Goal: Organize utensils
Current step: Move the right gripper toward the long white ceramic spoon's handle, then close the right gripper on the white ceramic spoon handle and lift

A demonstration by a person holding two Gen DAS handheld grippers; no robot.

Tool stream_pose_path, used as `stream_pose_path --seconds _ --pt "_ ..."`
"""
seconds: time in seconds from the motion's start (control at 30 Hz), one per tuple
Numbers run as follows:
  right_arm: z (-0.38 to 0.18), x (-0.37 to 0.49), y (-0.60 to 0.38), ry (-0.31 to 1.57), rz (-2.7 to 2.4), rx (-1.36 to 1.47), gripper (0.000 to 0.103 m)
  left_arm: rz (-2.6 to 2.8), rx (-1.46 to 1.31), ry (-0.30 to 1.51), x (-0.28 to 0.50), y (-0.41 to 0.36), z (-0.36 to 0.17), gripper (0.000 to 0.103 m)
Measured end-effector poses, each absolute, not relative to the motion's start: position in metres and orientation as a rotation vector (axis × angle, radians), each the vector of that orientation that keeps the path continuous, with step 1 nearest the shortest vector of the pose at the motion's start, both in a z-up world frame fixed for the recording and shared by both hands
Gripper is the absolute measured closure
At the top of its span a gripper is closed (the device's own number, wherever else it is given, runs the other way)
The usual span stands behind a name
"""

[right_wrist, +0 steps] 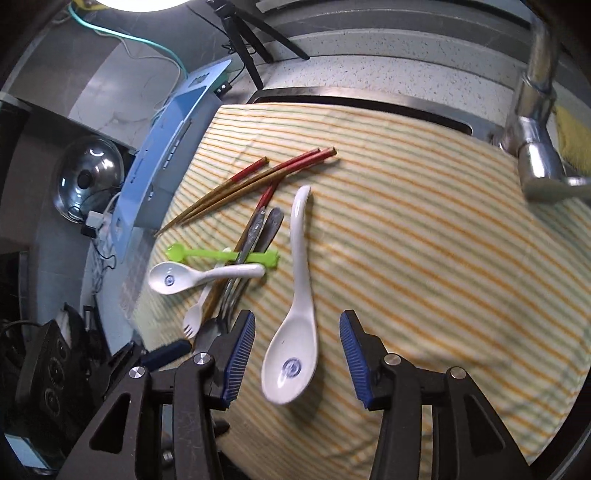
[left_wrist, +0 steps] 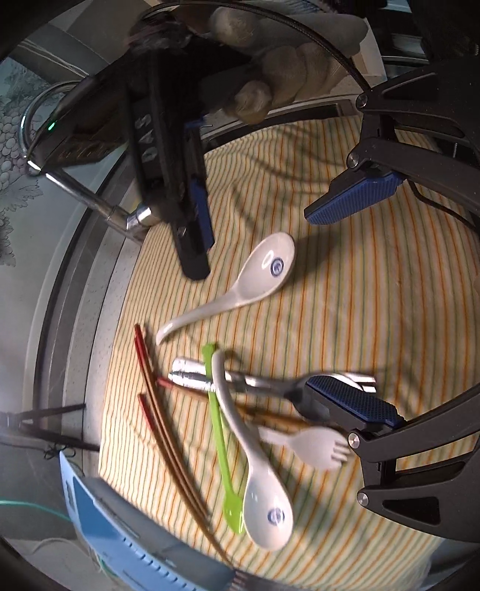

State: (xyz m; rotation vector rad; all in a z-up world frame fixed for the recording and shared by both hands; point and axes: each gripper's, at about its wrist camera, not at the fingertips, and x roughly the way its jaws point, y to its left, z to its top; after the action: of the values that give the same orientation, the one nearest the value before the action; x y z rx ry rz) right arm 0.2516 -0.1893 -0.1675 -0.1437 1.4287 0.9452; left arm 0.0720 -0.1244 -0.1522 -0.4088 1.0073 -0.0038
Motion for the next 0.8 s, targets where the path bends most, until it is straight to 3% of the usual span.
stream_pose_path --seconds 0.27,0.37,0.5,0.8 --pt "-0.177 0.268 -0.163 1.434 0.964 -0.216 0.059 0.014 -0.428 0.994 0.089 -0.13 -0.163 0.02" --pt "-0.184 0.269 -0.154 1.455 0.972 -0.235 0.059 0.023 -0.428 0.992 0.097 -0.129 -0.166 0.027" --pt "-0.192 0.273 -0.148 1.465 0.963 -0.255 0.059 0.026 -0.423 0.993 0.105 -0.132 -0.169 0.029" --pt "-0.198 0.277 -0.137 1.464 0.952 -0.294 0.062 0.024 -0.412 1.013 0.113 -0.136 -0.178 0.051"
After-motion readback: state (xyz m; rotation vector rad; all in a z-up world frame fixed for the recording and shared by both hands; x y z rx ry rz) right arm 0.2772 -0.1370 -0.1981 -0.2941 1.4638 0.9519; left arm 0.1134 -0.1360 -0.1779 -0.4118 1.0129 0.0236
